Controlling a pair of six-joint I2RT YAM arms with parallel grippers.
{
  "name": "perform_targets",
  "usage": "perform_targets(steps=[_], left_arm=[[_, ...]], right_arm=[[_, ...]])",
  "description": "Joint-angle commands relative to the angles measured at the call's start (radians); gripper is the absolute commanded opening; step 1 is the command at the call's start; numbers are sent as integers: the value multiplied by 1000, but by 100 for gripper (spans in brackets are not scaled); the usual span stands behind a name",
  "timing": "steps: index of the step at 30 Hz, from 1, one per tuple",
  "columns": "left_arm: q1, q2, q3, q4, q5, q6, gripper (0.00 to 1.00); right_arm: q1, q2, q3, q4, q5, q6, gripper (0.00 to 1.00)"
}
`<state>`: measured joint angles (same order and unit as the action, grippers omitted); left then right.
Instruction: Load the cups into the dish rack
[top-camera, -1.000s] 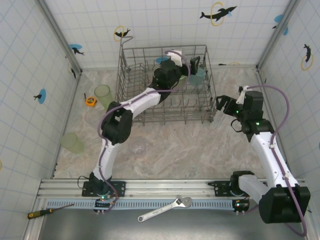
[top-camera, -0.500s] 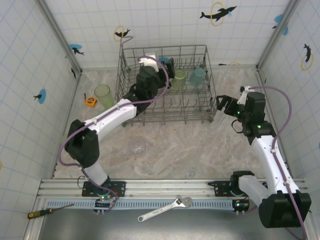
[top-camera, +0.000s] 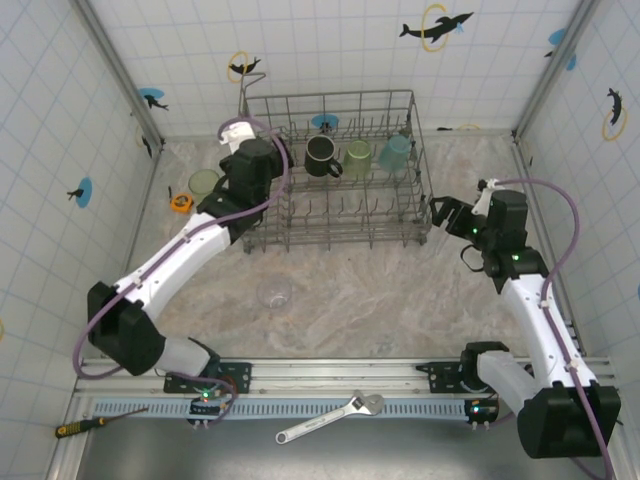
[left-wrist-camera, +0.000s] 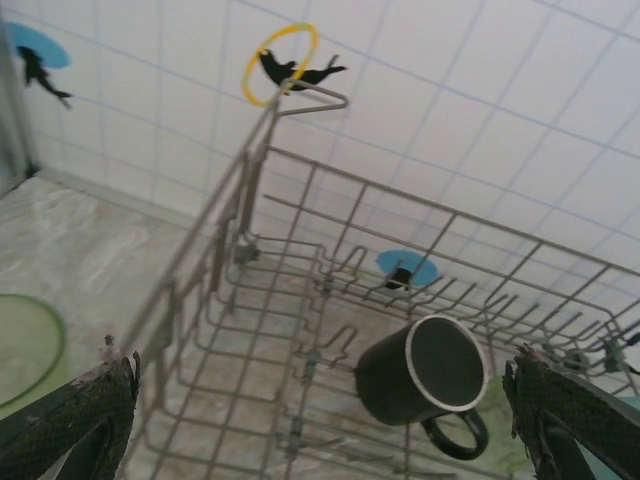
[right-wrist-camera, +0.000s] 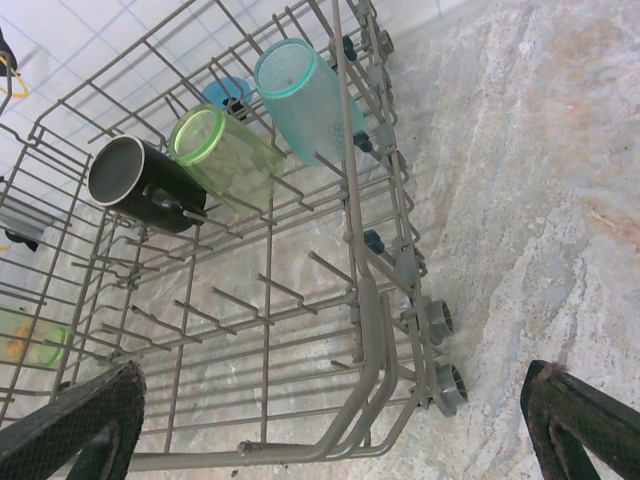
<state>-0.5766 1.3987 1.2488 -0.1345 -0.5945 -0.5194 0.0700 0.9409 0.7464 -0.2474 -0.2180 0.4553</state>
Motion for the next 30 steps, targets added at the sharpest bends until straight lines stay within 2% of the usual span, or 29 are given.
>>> perform_targets(steps=[1, 8, 11, 13, 23, 30], left_arm=[[6, -64, -26, -210, -89, -123, 98], [53, -185, -77, -442, -161, -277, 98], [88, -226, -91, -571, -221, -374, 98], [124, -256, -110, -618, -218, -406, 98], [375, -360, -230, -636, -6, -339, 98], [480, -383, -261, -679, 28, -279, 98]], right_arm=[[-3, -25, -32, 44, -17, 4, 100], [-3, -11, -48, 75, -34, 9, 100], [-3, 1, -41, 80, -42, 5, 100], [-3, 9, -39, 84, -45, 5, 100], [9, 31, -43, 111, -54, 18, 100], [18, 48, -51, 126, -54, 22, 100]])
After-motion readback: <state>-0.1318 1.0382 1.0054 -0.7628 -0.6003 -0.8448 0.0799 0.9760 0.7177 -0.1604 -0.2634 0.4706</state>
